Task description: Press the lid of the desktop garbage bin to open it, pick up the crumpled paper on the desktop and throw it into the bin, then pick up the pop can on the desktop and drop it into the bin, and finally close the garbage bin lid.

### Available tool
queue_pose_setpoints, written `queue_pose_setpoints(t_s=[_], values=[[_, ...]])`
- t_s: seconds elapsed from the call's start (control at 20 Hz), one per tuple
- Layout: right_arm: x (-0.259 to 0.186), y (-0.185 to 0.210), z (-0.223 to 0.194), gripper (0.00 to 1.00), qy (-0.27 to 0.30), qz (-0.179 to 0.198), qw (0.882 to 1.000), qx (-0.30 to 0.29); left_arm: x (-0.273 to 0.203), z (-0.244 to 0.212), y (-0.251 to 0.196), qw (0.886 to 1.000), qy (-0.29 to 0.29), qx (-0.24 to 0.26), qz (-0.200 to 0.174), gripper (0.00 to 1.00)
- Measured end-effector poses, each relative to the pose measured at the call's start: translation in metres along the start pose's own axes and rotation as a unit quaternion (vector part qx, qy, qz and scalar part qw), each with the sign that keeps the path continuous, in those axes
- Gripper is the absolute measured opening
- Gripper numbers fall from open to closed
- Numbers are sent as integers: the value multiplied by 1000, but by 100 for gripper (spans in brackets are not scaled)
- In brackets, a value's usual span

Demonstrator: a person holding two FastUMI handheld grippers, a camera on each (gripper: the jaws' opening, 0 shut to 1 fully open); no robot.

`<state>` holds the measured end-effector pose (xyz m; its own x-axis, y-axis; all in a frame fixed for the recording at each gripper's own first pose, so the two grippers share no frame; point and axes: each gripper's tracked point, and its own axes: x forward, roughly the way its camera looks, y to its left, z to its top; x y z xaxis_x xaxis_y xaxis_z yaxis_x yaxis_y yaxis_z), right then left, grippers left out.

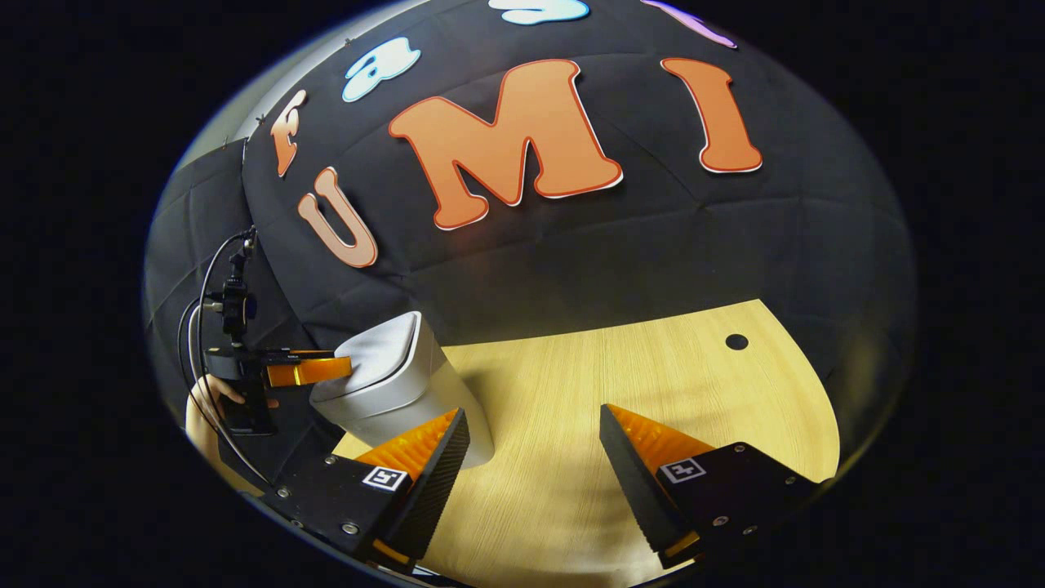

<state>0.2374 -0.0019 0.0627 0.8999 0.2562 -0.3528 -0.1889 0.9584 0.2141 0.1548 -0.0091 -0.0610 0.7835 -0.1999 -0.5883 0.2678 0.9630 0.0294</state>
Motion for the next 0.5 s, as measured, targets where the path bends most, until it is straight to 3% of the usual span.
queue_pose_setpoints(t_s=[0.25,0.5], values=[[3,-1,3,96,2,2,1000,15,3,-6,1,999,-20,43,11,98],[3,-2,-1,96,8,2,1000,6,5,-2,2,999,-35,28,-1,98]])
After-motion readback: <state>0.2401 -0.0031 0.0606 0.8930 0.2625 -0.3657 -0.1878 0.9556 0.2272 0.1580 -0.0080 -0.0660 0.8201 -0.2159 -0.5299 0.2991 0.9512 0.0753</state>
